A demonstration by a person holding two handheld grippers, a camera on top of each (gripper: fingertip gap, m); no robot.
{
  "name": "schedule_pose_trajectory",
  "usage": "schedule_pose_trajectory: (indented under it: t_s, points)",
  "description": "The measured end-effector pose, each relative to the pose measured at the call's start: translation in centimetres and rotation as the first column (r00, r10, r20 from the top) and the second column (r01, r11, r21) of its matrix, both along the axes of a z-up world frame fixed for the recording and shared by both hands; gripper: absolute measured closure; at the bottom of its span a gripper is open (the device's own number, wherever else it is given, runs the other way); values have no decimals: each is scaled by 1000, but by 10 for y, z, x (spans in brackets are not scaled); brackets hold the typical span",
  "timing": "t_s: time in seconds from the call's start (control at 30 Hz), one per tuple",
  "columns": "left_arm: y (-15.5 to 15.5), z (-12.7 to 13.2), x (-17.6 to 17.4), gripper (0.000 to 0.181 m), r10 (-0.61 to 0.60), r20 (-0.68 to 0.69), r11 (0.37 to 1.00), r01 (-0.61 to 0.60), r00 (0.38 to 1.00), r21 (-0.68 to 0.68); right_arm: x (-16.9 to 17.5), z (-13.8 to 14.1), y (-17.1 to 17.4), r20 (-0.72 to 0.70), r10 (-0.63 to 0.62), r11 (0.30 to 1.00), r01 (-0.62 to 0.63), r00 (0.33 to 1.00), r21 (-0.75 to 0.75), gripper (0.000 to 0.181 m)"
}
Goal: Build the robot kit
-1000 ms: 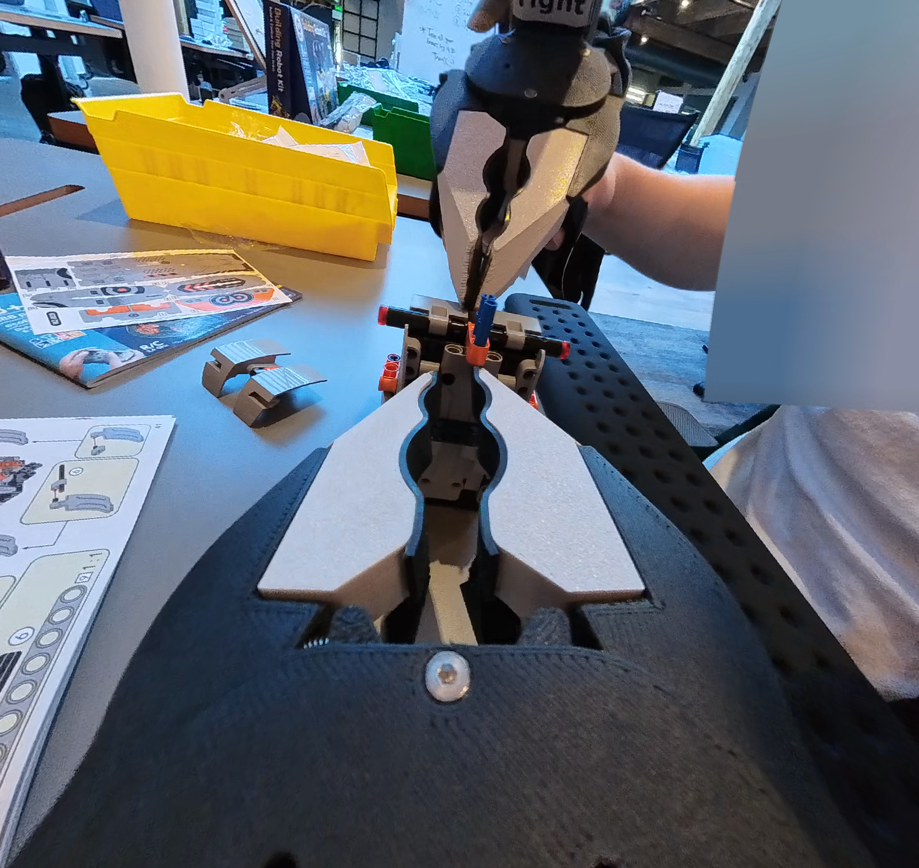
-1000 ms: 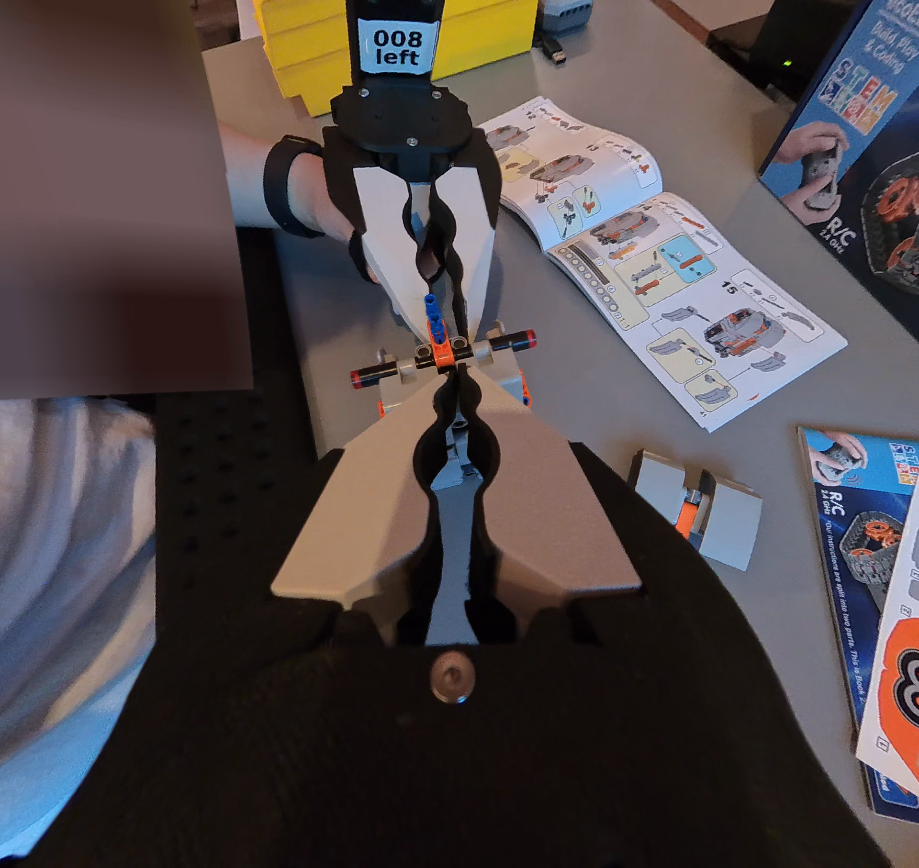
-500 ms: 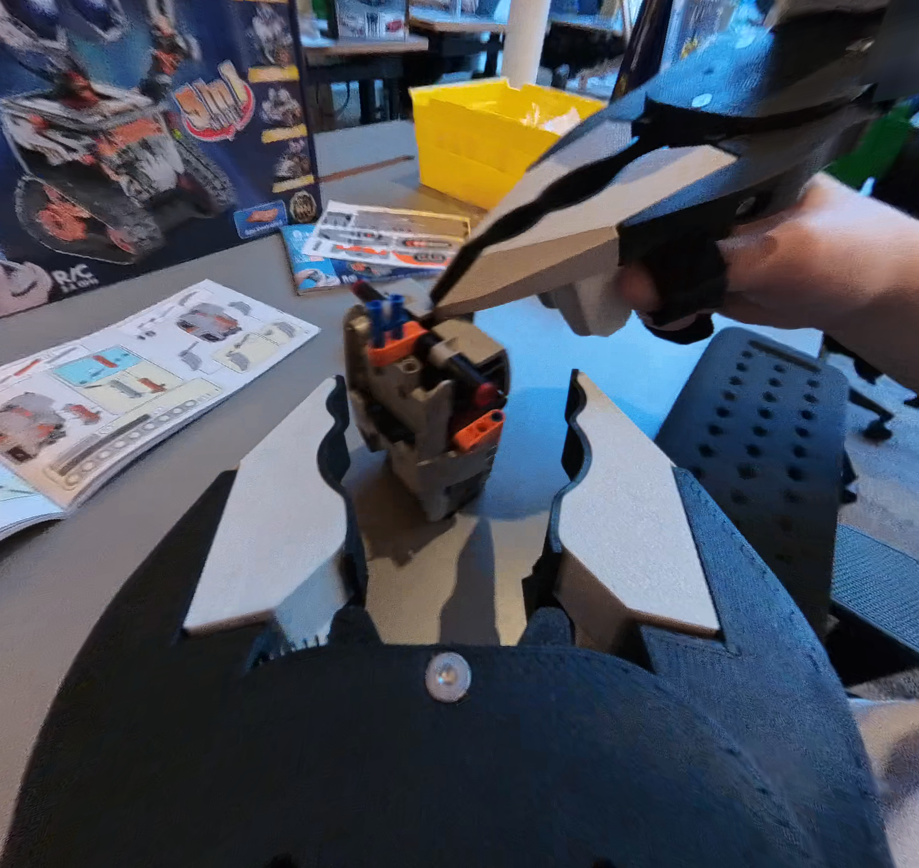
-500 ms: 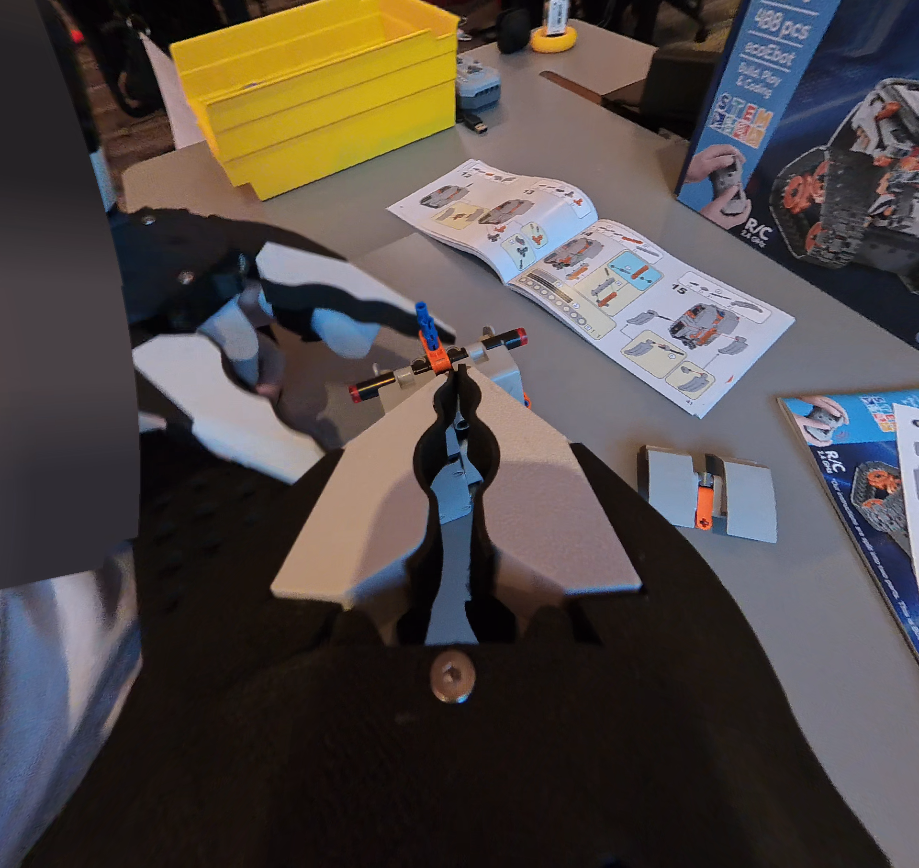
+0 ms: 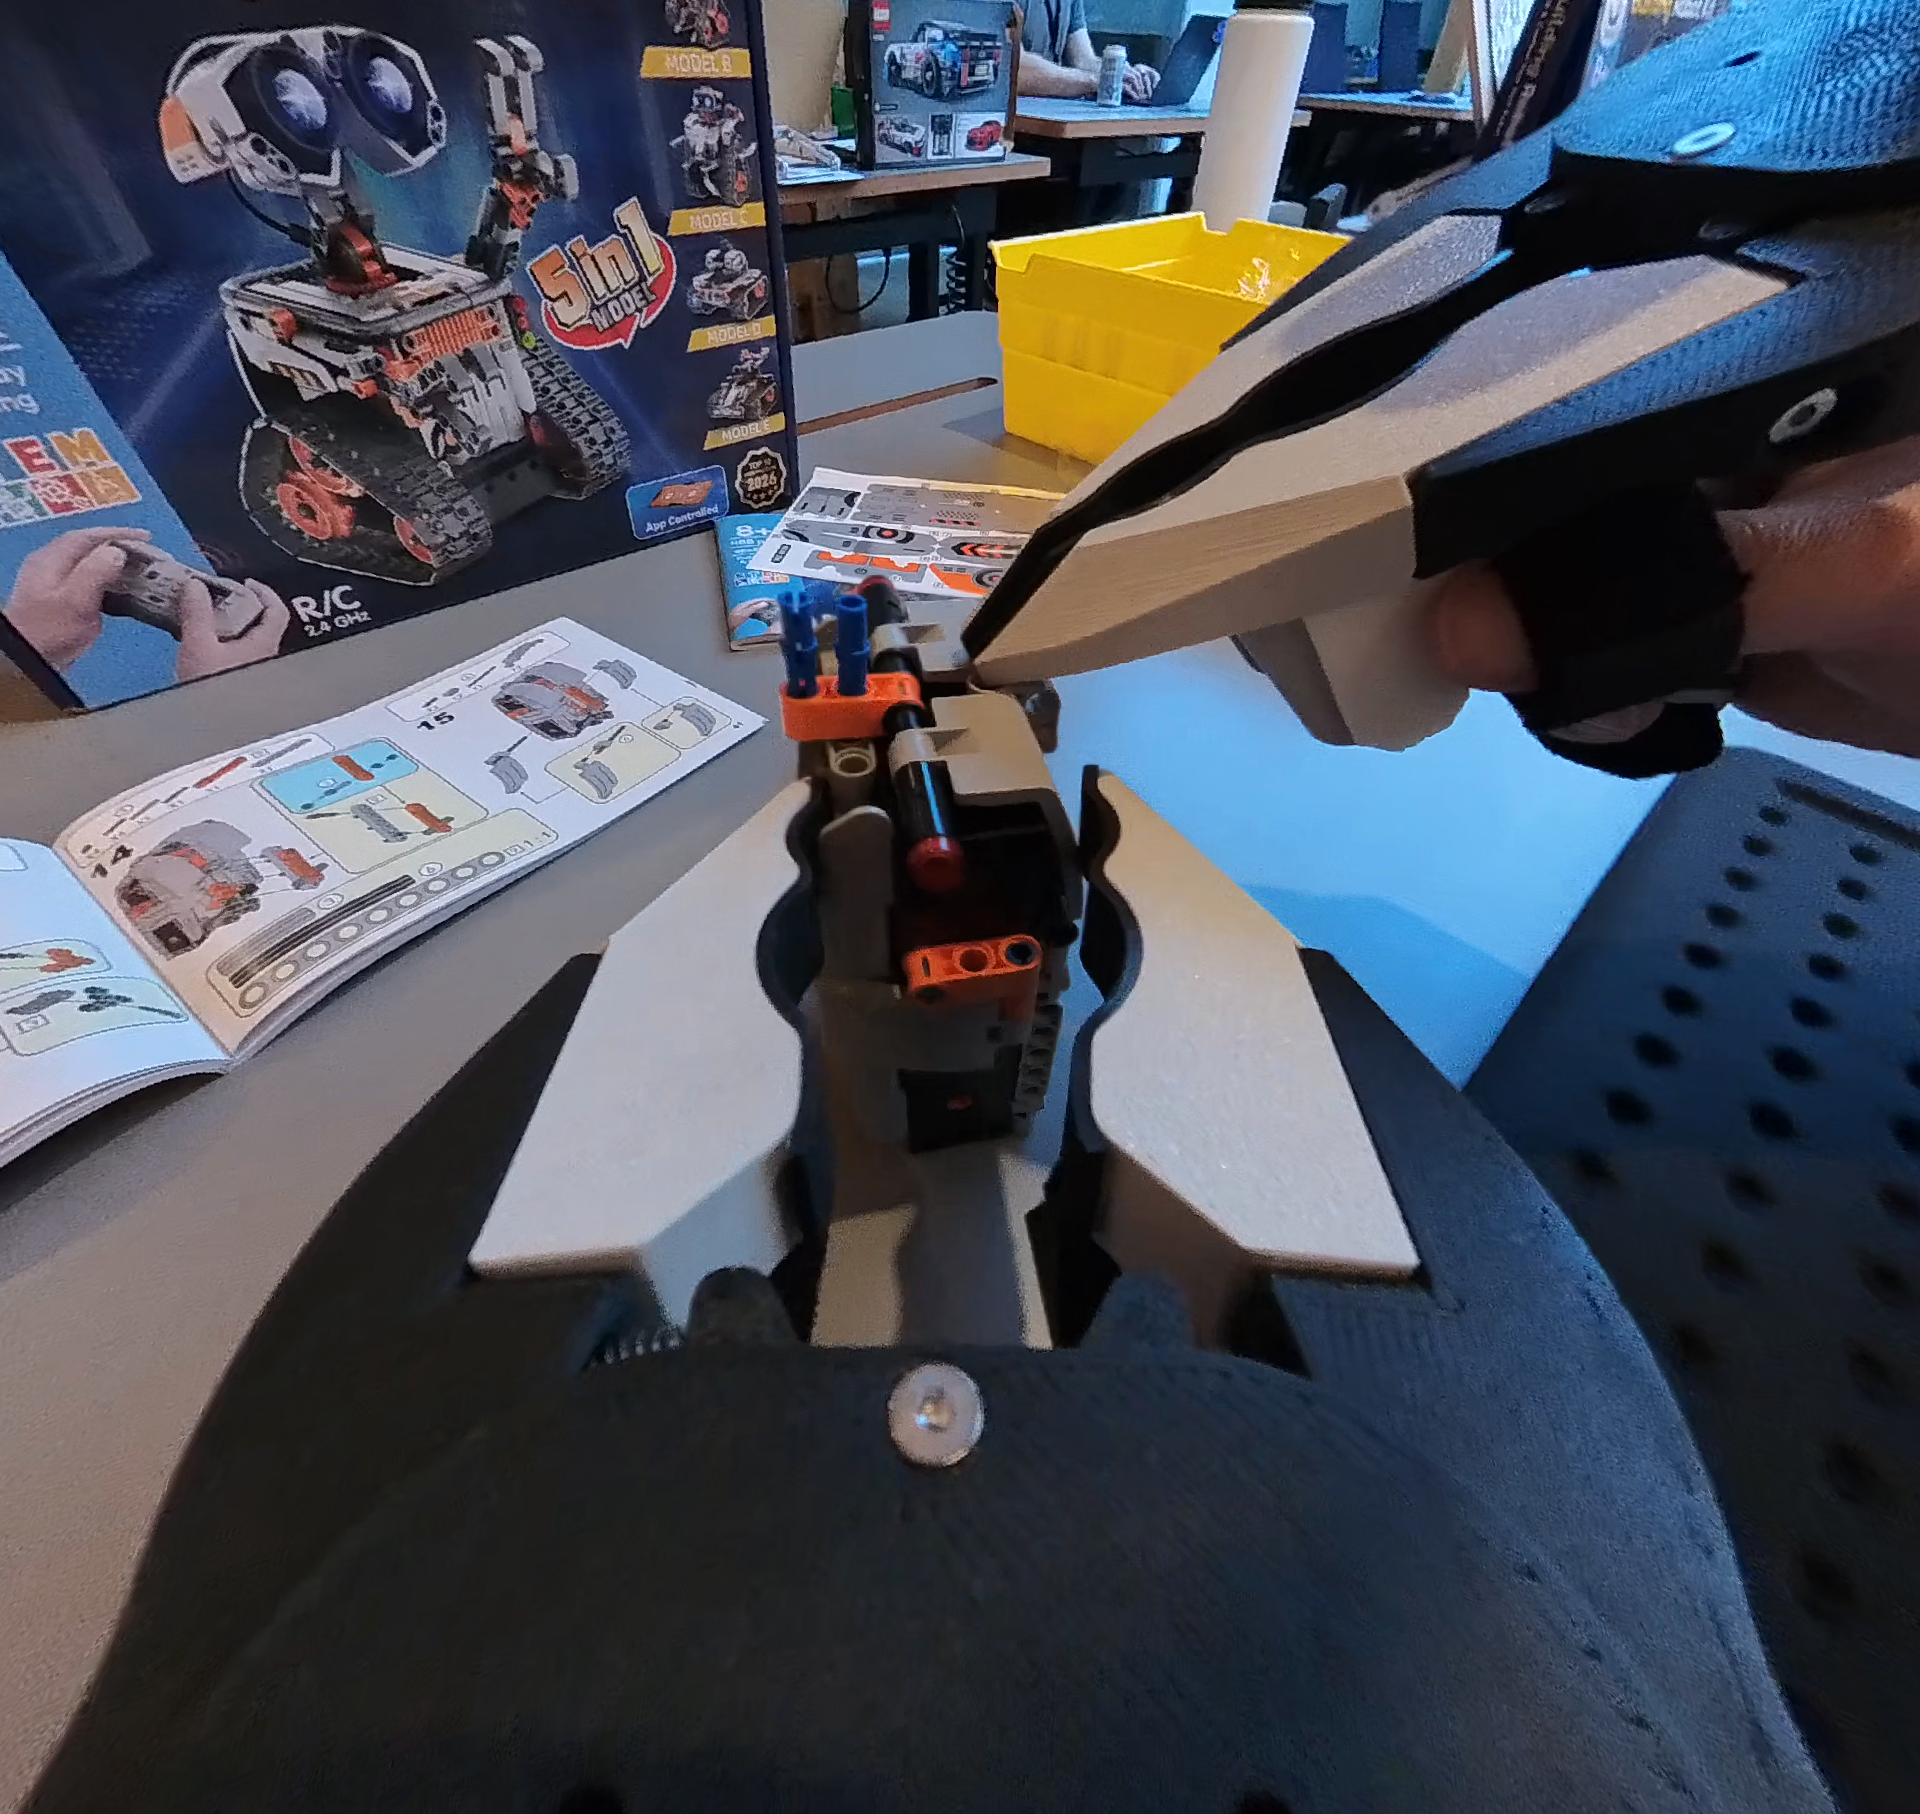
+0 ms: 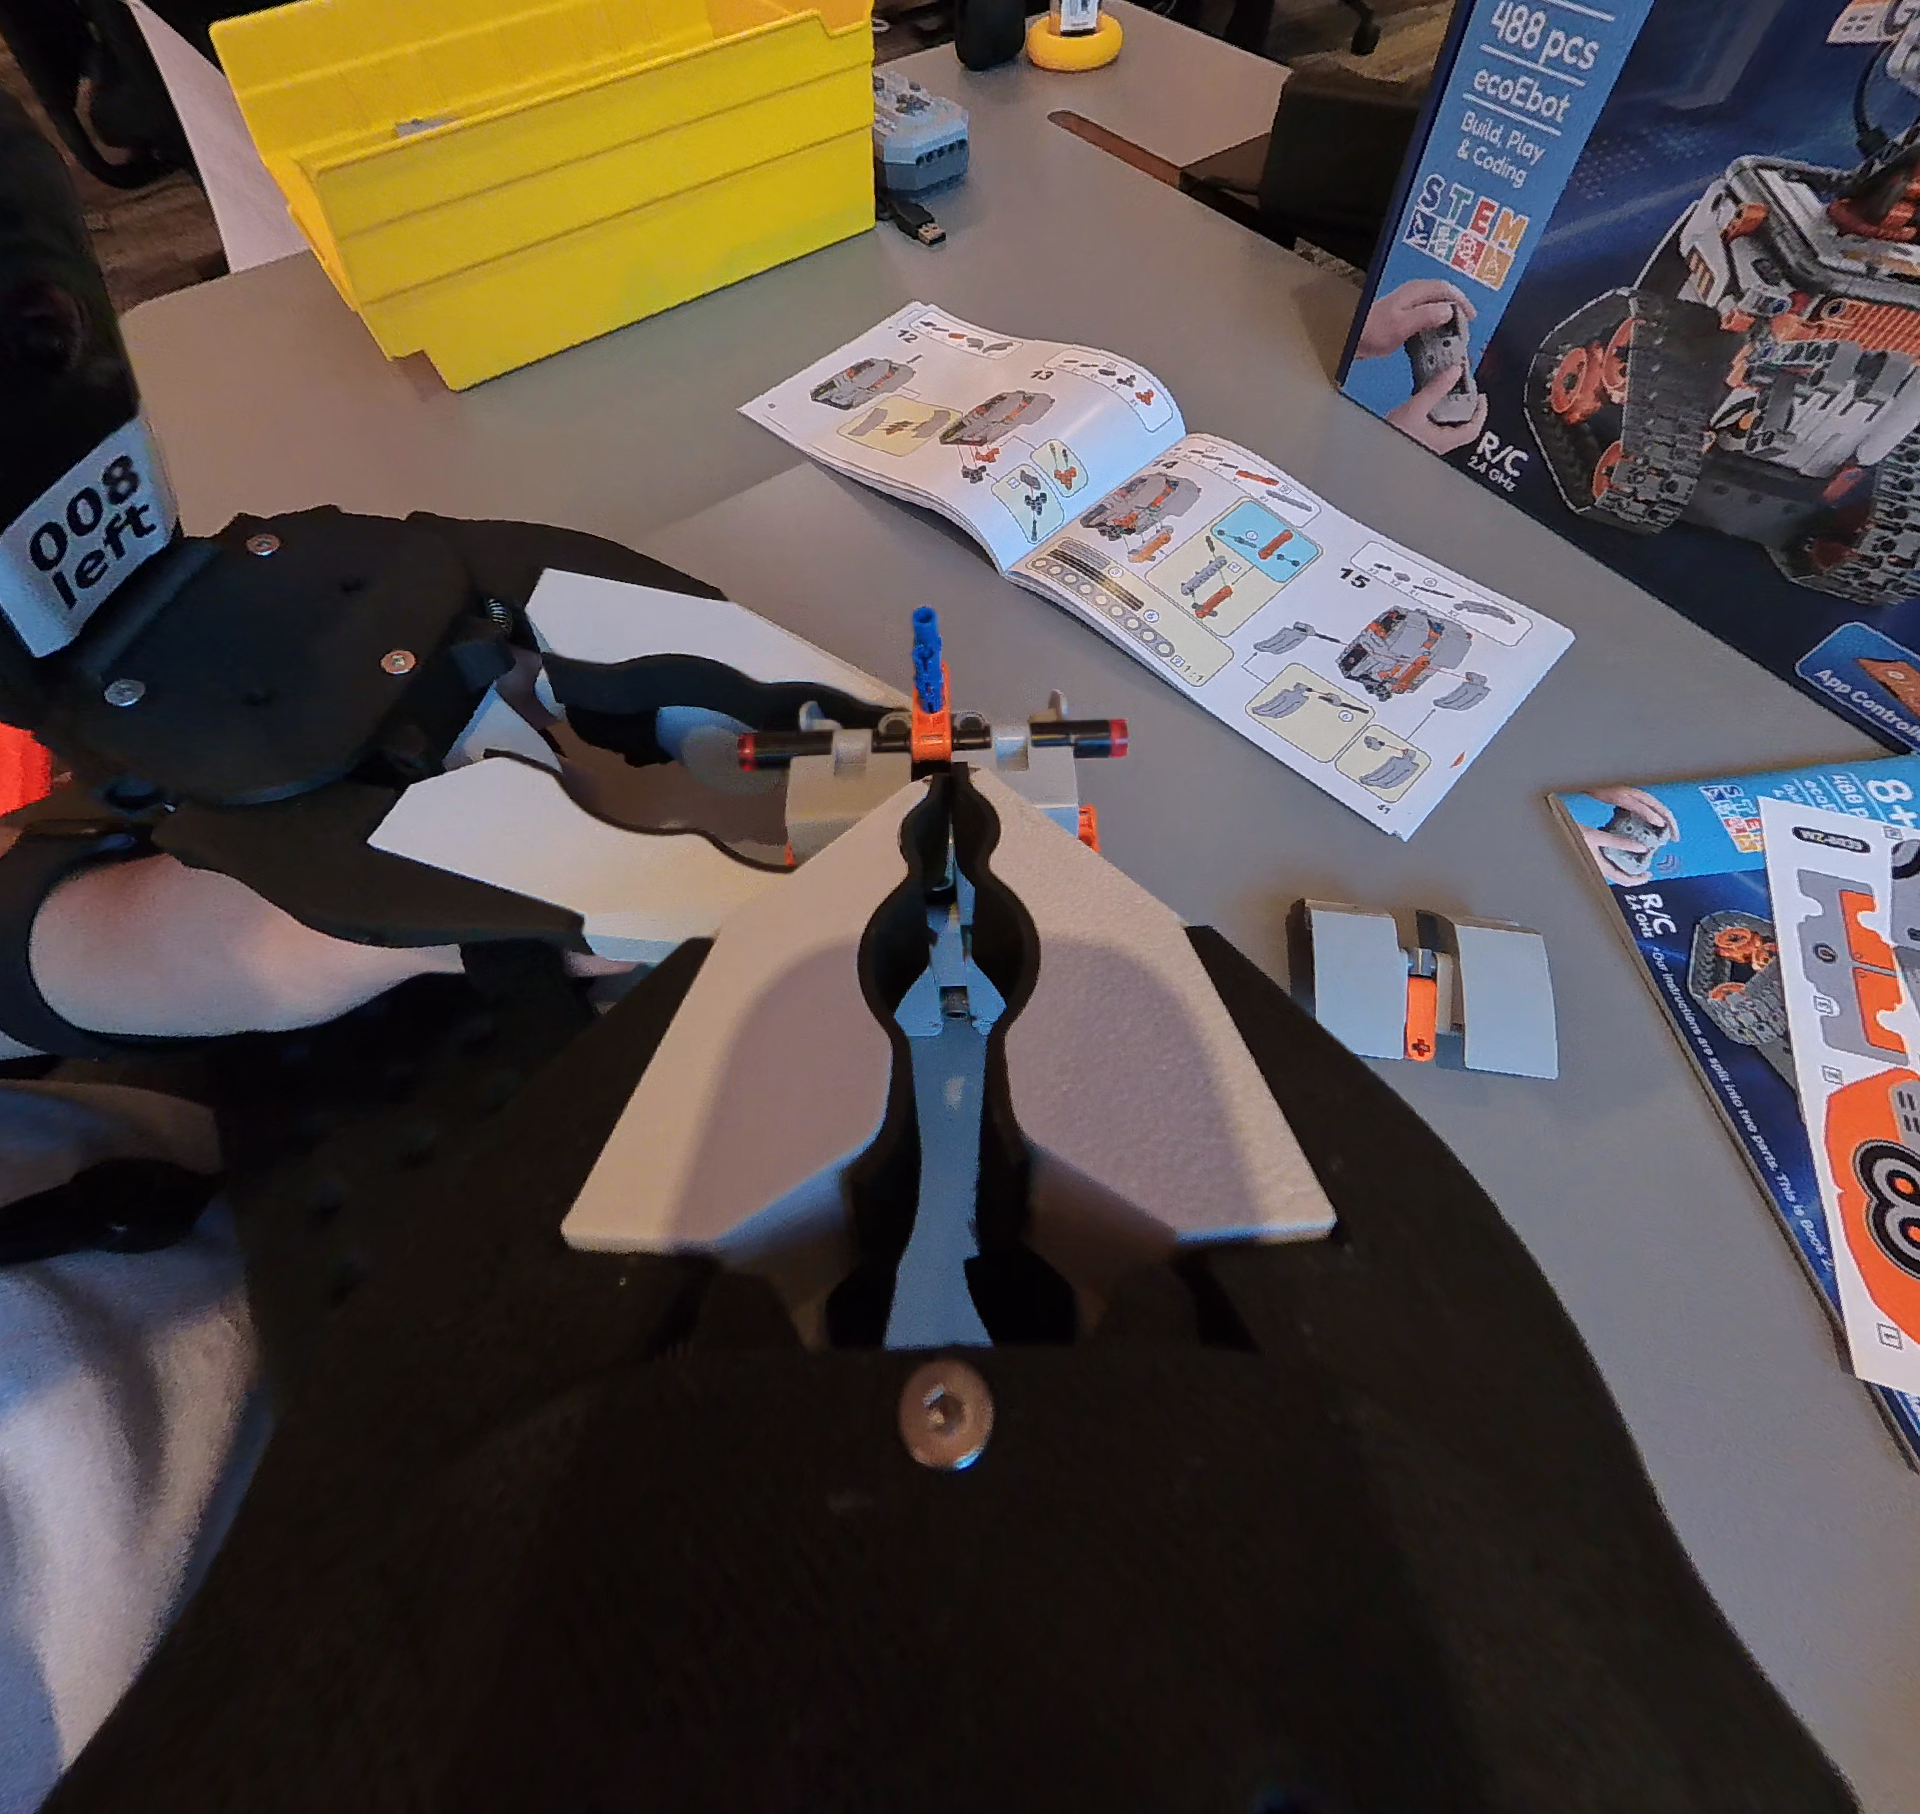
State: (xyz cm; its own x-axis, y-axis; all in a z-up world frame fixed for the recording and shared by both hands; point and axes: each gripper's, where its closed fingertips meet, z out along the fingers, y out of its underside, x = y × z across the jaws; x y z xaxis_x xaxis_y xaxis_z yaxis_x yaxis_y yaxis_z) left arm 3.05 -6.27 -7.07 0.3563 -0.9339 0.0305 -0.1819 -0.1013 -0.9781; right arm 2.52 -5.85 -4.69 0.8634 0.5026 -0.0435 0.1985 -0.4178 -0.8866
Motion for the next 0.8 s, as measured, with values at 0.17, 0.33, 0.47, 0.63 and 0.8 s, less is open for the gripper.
schedule_pose_trajectory:
  t_s: [0.17, 0.33, 0.47, 0.63, 0.8]
  points:
    - [0, 0, 2, 136, -19, -9, 1000, 19, 1000, 24, 1, 0, 0, -18, 9, 1000, -9, 1000, -5, 181]
    - [1, 0, 4, 136, -34, -15, 999, 35, 999, 17, 2, 0, 1, -50, -1, 1000, 0, 999, -25, 181]
    - [-3, -1, 4, 137, -68, -45, 996, 71, 997, 58, 2, 0, -4, -33, 22, 999, -23, 999, -47, 181]
    - [-18, 0, 8, 136, -128, -93, 976, 142, 987, 164, 8, 1, -19, 63, 125, 992, -123, 990, -36, 170]
    - [-30, 0, 13, 136, -182, -134, 947, 210, 974, 243, 19, 6, -34, 282, 240, 967, -255, 929, 19, 162]
